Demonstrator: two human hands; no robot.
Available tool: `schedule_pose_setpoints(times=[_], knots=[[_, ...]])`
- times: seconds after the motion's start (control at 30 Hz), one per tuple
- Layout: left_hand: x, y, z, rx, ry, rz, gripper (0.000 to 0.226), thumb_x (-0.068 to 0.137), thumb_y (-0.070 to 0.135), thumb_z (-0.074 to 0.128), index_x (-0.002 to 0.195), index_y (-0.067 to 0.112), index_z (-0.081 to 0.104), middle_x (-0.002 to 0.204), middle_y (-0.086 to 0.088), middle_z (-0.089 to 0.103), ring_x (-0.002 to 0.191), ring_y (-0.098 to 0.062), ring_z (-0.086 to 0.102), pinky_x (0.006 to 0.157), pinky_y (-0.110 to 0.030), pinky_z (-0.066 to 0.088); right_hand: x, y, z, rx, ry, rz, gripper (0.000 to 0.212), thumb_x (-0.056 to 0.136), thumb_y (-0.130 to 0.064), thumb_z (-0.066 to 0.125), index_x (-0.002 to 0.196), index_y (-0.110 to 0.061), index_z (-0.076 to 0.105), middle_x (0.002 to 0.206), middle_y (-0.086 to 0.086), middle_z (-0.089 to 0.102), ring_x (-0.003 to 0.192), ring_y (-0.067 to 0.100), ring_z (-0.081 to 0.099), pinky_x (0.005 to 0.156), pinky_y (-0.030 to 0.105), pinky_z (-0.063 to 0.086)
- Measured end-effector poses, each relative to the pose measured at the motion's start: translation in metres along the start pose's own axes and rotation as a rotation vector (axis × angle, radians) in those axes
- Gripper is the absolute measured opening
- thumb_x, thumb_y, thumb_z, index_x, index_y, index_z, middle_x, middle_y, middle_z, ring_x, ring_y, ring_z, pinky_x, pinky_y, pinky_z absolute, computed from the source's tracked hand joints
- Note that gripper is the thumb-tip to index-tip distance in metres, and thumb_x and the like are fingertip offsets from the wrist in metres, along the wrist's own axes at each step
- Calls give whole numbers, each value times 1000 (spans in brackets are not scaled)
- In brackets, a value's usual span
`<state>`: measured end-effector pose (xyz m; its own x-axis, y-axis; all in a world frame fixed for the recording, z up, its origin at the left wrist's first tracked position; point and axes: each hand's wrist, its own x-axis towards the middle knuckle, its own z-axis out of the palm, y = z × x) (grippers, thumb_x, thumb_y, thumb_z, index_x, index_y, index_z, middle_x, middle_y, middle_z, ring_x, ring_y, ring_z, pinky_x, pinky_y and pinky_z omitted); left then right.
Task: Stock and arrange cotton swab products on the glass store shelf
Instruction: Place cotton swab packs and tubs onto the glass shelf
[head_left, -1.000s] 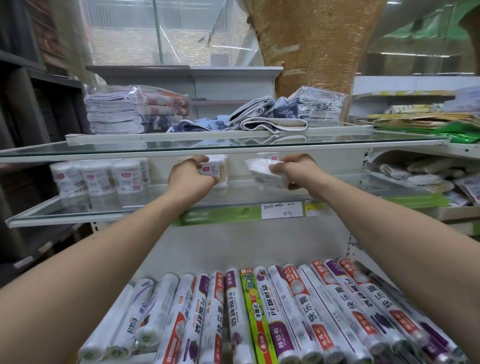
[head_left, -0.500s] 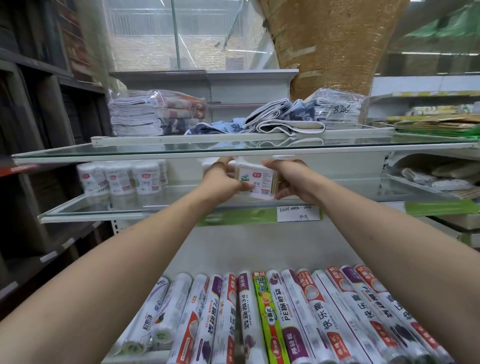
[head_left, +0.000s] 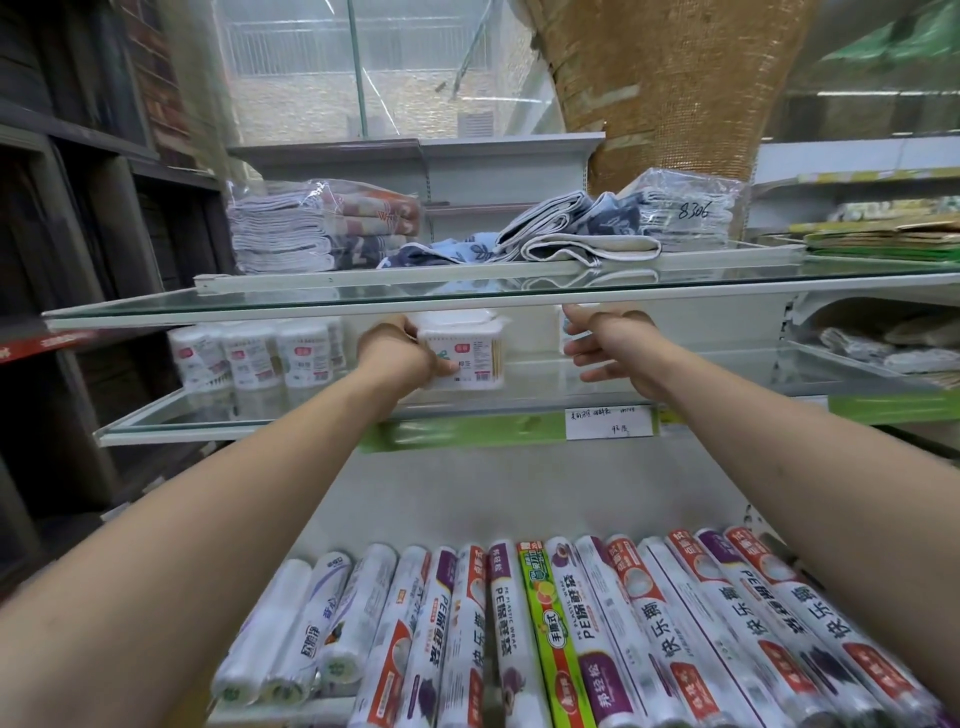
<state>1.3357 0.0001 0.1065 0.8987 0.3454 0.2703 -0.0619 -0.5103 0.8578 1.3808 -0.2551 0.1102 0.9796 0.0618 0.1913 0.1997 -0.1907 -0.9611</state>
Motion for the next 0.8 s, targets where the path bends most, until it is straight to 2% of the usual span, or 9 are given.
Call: schedule_pose_setpoints(times=[0.2, 0.43, 0.53, 0.67, 0.8], knots=[[5, 3, -3, 194, 56, -27, 36, 69, 19, 94, 83, 15, 61, 94, -10, 74, 87, -28, 72, 86, -42, 61, 4, 0, 1, -57, 24, -3, 46, 90, -53, 65, 105, -10, 70, 95, 9, 74, 78, 20, 63, 75, 36, 60], [9, -3, -9, 186, 79, -41, 39, 74, 21, 90, 104, 13, 66, 103, -6, 73, 97, -26, 68, 92, -38, 56, 1, -5, 16, -124, 15, -1, 38, 89, -54, 64, 102, -19, 70, 99, 2, 74, 89, 20, 64, 83, 36, 55], [9, -6, -9, 166, 47, -29, 40, 72, 25, 91, 103, 16, 66, 100, -2, 73, 93, -22, 69, 89, -36, 57, 0, -6, 23, -147, 24, -31, 35, 89, -50, 67, 104, -19, 71, 101, 4, 74, 90, 20, 63, 81, 35, 53], [7, -4, -6, 173, 23, -11, 38, 71, 27, 92, 97, 16, 67, 100, -4, 74, 95, -23, 69, 92, -37, 57, -5, -8, 29, -170, 43, -58, 27, 88, -46, 70, 93, -19, 72, 101, 5, 73, 88, 19, 62, 85, 36, 52], [7, -3, -4, 188, 32, -11, 38, 71, 31, 92, 97, 16, 69, 101, -5, 75, 96, -24, 70, 93, -40, 58, -8, -6, 30, -247, 105, -106, 26, 83, -46, 75, 87, -21, 73, 96, -1, 72, 90, 16, 62, 82, 28, 47]])
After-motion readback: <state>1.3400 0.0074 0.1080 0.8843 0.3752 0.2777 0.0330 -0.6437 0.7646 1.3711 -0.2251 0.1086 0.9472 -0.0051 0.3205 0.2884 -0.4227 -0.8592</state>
